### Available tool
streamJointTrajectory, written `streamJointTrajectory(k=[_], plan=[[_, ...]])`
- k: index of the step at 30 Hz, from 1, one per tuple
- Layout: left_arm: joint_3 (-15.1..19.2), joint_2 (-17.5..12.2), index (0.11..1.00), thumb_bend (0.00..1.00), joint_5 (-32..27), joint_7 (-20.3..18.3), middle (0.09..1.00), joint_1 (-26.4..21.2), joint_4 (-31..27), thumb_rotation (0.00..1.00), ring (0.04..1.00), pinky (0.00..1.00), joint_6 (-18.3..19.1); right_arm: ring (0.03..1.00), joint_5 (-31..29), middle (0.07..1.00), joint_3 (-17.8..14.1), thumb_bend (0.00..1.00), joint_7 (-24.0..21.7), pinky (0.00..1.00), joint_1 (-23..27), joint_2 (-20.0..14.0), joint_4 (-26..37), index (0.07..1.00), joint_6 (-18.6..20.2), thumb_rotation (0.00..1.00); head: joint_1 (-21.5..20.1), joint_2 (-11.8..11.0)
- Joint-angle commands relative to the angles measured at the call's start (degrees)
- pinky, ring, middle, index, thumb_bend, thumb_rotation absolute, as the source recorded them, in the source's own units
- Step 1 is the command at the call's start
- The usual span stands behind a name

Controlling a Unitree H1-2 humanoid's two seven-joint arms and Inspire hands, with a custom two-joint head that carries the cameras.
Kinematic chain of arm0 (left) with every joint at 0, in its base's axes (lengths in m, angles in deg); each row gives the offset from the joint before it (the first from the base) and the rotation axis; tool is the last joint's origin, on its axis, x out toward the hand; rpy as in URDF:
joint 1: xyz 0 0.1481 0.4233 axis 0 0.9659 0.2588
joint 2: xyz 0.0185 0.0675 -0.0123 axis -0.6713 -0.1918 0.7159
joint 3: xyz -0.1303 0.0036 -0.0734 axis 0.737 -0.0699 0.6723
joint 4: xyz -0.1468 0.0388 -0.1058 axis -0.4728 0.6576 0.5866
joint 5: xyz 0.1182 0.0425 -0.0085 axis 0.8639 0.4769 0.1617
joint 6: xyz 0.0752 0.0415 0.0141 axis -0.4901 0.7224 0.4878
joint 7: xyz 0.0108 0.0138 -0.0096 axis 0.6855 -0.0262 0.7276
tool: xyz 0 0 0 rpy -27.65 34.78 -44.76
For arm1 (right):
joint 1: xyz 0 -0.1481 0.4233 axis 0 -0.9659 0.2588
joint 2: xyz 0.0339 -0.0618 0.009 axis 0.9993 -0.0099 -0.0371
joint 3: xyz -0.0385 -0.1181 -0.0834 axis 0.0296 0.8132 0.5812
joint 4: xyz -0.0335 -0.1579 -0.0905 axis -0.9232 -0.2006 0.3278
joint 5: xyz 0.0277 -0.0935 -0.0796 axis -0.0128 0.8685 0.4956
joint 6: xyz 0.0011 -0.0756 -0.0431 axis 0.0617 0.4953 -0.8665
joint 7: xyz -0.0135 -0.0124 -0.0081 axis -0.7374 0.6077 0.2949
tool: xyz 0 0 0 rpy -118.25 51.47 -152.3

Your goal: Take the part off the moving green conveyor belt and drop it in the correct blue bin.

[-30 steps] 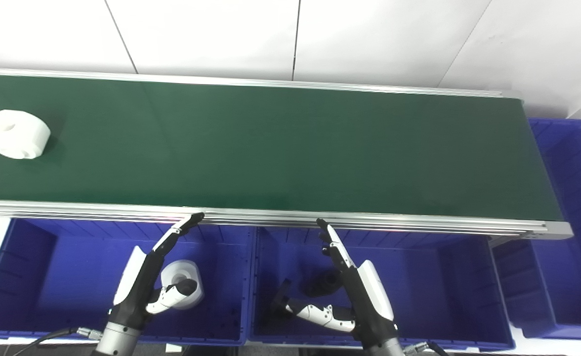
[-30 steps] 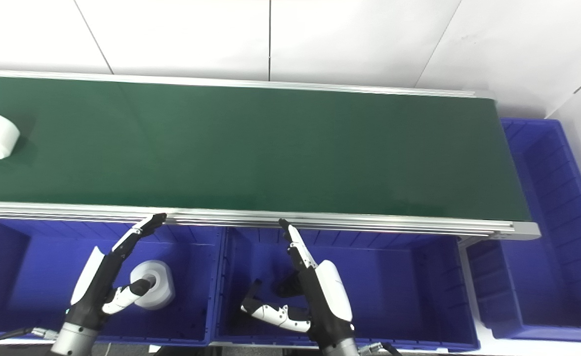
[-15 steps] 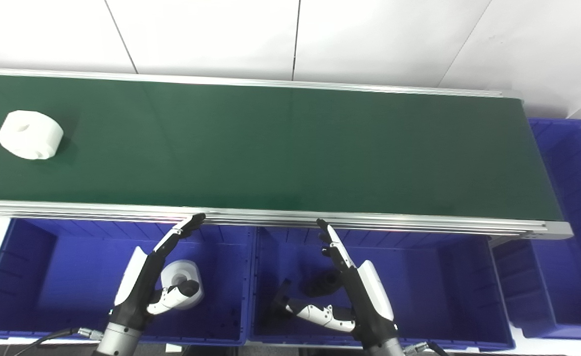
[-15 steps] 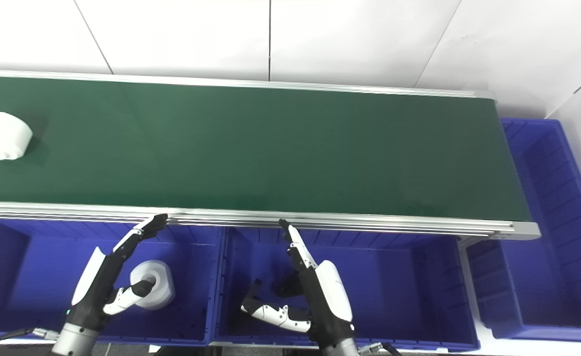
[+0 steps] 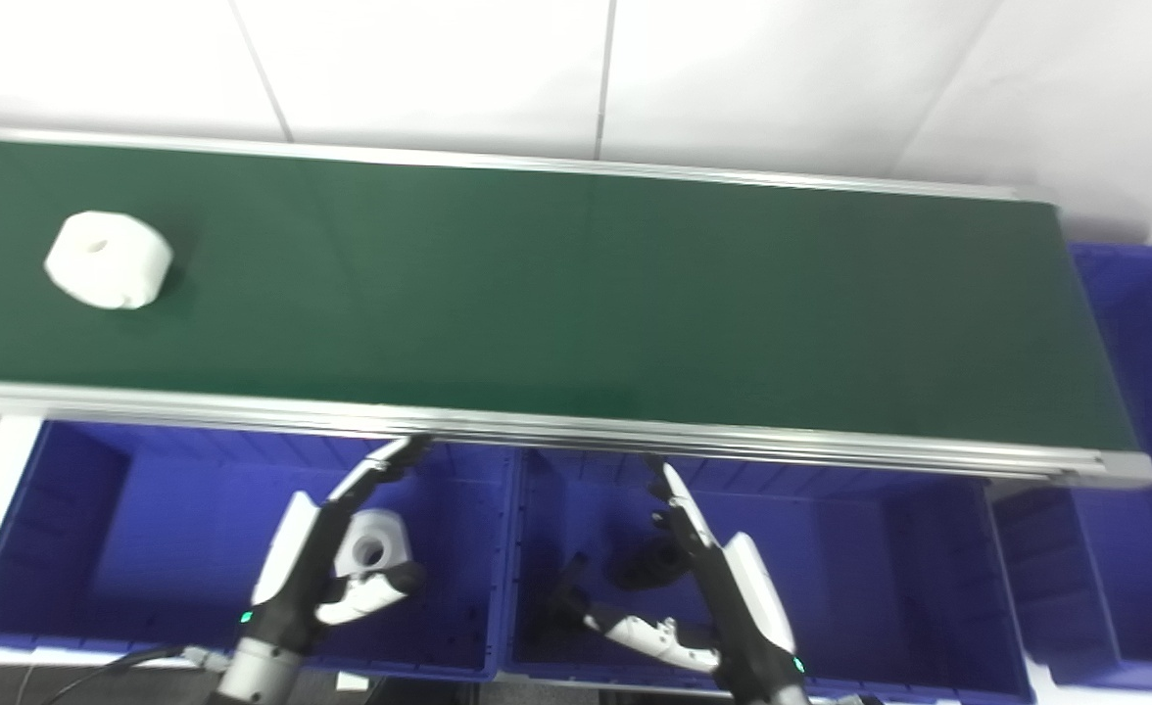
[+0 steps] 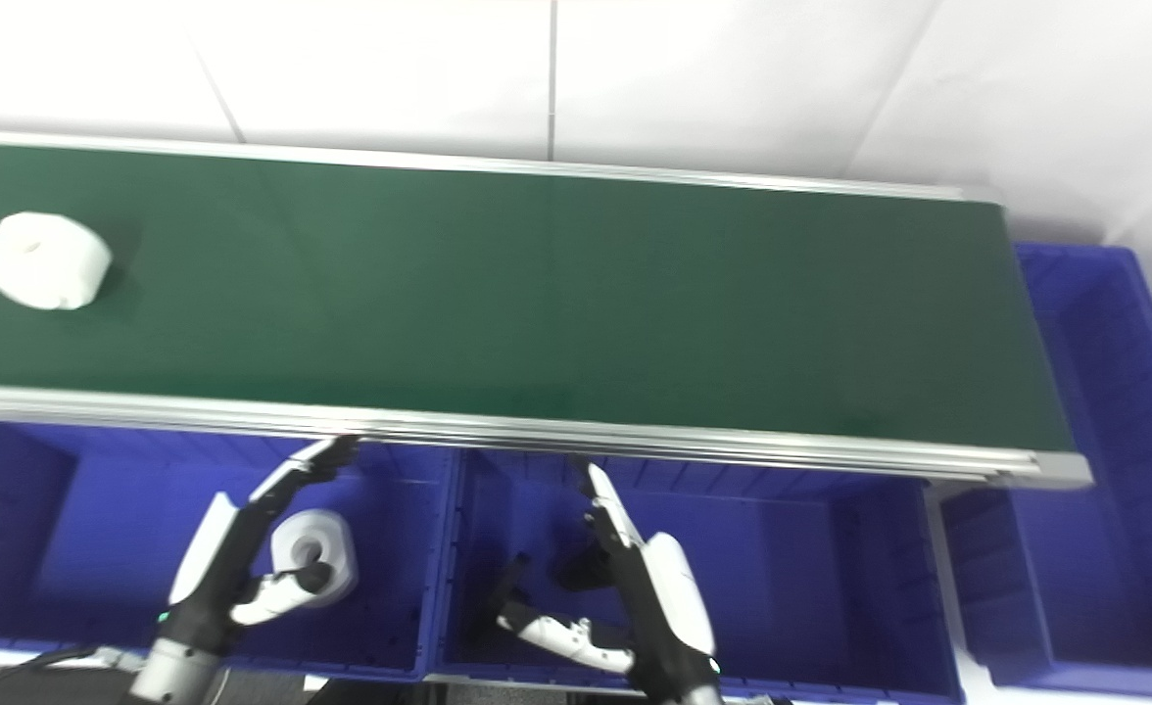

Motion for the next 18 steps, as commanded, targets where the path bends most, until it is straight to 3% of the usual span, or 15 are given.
streamJointTrajectory(k=[1,7,12,18], plan=[[0.61,-0.10,0.791,0.77,-0.76,-0.11,0.815,-0.46,0.19,0.84,0.786,0.74,-1.76,0.973,-0.62,1.000,-0.21,0.75,1.17,0.87,-0.03,0.15,-0.12,1.000,-4.70,0.62,2.28,-2.01],[-0.38,-0.29,0.773,0.80,0.91,1.23,0.803,-1.37,1.49,0.81,0.769,0.70,-1.76,0.988,-0.08,1.000,-0.97,0.75,1.86,0.87,0.47,0.58,-2.45,1.000,-6.50,0.63,2.37,-3.63],[-1.44,-0.53,0.768,0.80,1.13,2.85,0.797,-2.03,2.46,0.78,0.760,0.68,-1.76,0.971,0.50,1.000,-1.18,0.76,2.18,0.81,0.47,1.26,-2.99,1.000,-6.24,0.65,0.75,-4.26],[-2.36,-0.46,0.764,0.81,1.30,4.44,0.788,-2.58,3.14,0.77,0.751,0.68,-1.76,0.982,0.72,1.000,-1.25,0.77,2.75,0.86,0.92,1.61,-4.07,1.000,-7.11,0.66,0.22,-4.38]])
